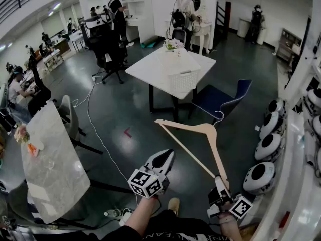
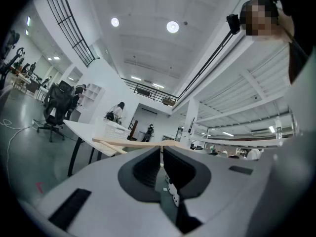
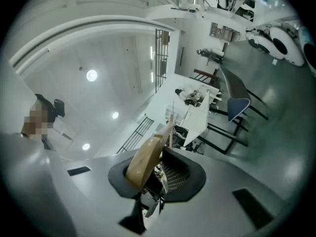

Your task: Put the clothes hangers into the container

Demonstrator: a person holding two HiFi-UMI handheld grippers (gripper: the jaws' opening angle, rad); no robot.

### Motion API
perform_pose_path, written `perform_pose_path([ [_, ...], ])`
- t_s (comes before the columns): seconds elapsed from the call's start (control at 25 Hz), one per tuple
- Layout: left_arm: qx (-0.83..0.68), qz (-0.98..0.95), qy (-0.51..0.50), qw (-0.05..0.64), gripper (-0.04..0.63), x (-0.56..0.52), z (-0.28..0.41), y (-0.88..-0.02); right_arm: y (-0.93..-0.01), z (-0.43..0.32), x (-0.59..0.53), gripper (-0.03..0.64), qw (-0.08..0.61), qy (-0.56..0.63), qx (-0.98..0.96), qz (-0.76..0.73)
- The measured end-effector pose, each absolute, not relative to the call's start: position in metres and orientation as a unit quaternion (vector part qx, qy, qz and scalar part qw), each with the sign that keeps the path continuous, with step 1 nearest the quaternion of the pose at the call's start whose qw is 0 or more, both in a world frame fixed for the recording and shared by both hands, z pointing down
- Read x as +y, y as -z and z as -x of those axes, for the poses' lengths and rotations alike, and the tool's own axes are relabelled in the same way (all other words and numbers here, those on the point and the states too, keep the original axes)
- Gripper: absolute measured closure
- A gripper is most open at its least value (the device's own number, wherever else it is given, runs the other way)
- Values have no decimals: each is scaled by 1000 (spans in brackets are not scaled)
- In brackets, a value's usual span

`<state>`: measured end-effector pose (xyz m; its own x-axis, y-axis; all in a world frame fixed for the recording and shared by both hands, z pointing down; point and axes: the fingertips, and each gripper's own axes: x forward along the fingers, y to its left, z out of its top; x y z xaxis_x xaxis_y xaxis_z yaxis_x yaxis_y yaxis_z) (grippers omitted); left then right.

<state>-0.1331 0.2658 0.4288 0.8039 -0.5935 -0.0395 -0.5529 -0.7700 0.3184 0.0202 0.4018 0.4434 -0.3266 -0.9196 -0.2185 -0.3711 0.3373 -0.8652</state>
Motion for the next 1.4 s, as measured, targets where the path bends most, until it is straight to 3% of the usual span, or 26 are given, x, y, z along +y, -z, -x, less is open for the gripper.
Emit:
perform_pose_path([
  [1.4, -340, -925, 71, 150, 571, 45, 90, -438, -424, -53, 147, 558, 405, 354, 754, 377],
])
